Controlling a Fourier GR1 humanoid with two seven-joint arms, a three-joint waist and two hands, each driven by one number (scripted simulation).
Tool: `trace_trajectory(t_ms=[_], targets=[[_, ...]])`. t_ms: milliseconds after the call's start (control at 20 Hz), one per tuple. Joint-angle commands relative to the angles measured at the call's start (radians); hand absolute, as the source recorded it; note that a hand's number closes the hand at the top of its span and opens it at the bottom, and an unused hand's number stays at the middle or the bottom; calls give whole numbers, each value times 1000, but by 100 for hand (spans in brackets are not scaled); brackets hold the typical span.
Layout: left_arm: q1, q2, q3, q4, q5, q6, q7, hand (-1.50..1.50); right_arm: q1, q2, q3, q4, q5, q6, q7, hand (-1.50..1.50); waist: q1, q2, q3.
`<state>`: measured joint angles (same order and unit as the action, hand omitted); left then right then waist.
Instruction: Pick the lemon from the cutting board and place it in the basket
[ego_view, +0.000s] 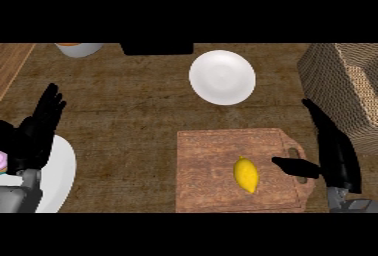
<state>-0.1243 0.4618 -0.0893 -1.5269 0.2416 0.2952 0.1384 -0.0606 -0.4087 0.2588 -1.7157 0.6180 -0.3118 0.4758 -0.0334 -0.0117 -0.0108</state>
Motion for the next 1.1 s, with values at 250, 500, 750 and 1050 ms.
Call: trace_trajectory(t_ms=[250, 500, 750, 1050], targets=[[-40, -3, 9, 24, -3, -13, 4, 0, -30, -120, 78, -348, -152, 540, 524, -150, 11, 3, 5], [-30, -48, -6, 76, -32, -23, -40, 0, -15, -85, 63, -600, -253, 639, 802, -150, 19, 8, 9], [-48, -69, 0, 7, -81, -11, 27, 0, -2, -29, 41, -590, -153, 567, 745, -150, 30, 10, 11], [-38, -72, 64, 30, -69, -77, 3, 0, 135, 67, 97, -486, -21, 457, 518, -150, 30, 11, 11]])
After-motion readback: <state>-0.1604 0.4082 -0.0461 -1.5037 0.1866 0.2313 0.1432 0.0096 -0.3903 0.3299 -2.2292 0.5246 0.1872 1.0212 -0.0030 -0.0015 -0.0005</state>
